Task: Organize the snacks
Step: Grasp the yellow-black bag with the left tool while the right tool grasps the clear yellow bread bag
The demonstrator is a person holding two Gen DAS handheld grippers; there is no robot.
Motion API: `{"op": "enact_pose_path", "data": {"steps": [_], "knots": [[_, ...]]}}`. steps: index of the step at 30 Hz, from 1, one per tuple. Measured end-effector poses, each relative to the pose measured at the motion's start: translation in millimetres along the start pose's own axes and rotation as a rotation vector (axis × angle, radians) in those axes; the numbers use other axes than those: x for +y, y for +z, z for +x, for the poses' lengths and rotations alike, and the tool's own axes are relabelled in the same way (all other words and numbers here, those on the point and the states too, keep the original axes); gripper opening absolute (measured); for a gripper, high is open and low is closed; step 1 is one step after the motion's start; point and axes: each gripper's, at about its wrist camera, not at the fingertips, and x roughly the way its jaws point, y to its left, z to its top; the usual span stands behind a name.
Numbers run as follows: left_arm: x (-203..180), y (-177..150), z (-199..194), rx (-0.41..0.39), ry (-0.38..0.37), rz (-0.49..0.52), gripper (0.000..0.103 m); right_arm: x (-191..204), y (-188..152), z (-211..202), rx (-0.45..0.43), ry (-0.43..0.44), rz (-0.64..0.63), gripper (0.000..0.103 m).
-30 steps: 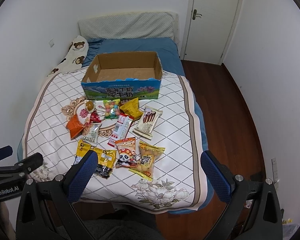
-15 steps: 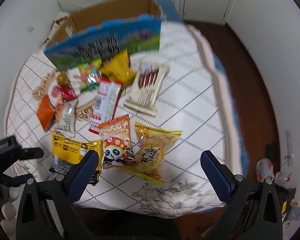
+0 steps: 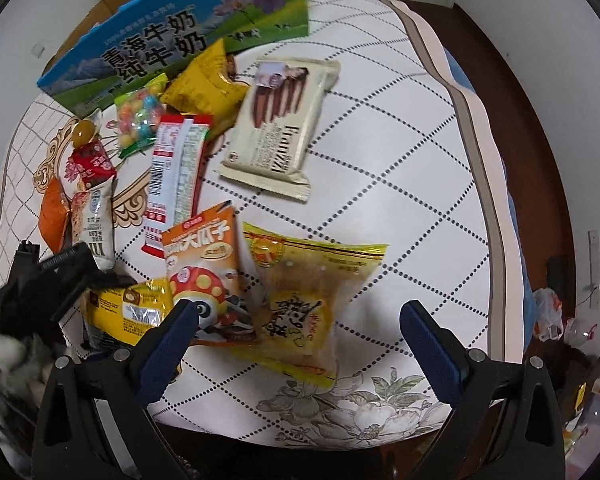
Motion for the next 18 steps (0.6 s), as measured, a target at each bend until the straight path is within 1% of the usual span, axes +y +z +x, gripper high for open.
{"op": "enact_pose_path", "data": {"steps": [1, 2, 3, 5, 6, 7, 9, 11, 12, 13, 14, 15, 17, 18], "knots": [[-8, -7, -1, -0.028, 0.034, 0.082, 0.091, -3, 0, 1, 0.005, 0.001, 0.008, 0.102], [-19, -15, -3, -0.059, 0.078, 0.192, 0.090, -6, 0, 2, 0.011, 0.004, 0.013, 0.102], [-30, -23, -3, -0.087, 0.137, 0.312, 0.090, -10, 0, 5, 0.024, 0.010, 0.024, 0.102], [-45, -38, -2, -0.124, 0.232, 0.497, 0.089, -15, -1, 13, 0.045, 0.016, 0.043, 0.101], [-53, -49, 1, -0.144, 0.301, 0.619, 0.089, -16, -1, 18, 0.058, 0.023, 0.053, 0.100], [-59, -56, 4, -0.160, 0.353, 0.701, 0.089, -18, -1, 24, 0.071, 0.035, 0.065, 0.099], [-70, -75, 13, -0.205, 0.496, 0.907, 0.089, -19, -1, 36, 0.089, 0.056, 0.081, 0.097], [-75, -88, 23, -0.224, 0.574, 1.023, 0.091, -19, -2, 50, 0.109, 0.073, 0.093, 0.092], [-77, -91, 26, -0.224, 0.587, 1.053, 0.091, -18, -2, 59, 0.125, 0.085, 0.102, 0.085], [-78, -91, 26, -0.219, 0.580, 1.042, 0.091, -17, -3, 66, 0.137, 0.098, 0.109, 0.074], [-81, -93, 25, -0.210, 0.568, 1.015, 0.092, -17, -4, 73, 0.148, 0.106, 0.109, 0.067], [-77, -85, 25, -0.199, 0.546, 0.977, 0.092, -16, -5, 77, 0.155, 0.089, 0.099, 0.057], [-68, -75, 17, -0.161, 0.472, 0.870, 0.092, -15, -7, 78, 0.158, 0.069, 0.067, 0.053], [-63, -70, 15, -0.141, 0.426, 0.811, 0.093, -14, -10, 77, 0.179, 0.048, 0.035, 0.052]]}}
